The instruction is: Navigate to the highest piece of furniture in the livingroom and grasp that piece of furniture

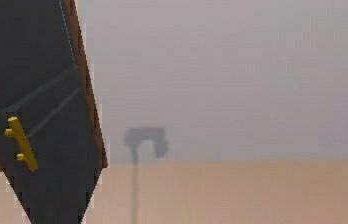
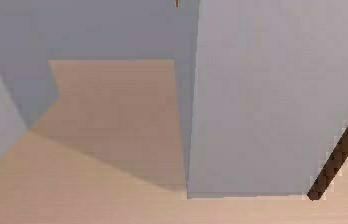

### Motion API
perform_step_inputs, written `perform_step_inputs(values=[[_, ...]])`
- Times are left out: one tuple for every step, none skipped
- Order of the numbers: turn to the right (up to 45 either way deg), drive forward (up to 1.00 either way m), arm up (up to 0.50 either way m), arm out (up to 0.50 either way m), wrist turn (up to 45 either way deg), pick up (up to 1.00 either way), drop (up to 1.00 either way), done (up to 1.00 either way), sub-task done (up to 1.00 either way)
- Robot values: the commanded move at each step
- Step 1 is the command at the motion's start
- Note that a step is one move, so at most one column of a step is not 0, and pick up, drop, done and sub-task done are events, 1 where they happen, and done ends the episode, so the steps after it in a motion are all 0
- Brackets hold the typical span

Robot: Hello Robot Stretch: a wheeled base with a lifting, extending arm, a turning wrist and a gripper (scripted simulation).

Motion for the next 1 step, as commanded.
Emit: perform_step_inputs(values=[[0.0,0.45,0.00,0.00,0.0,0.00,0.00,0.00,0.00]])
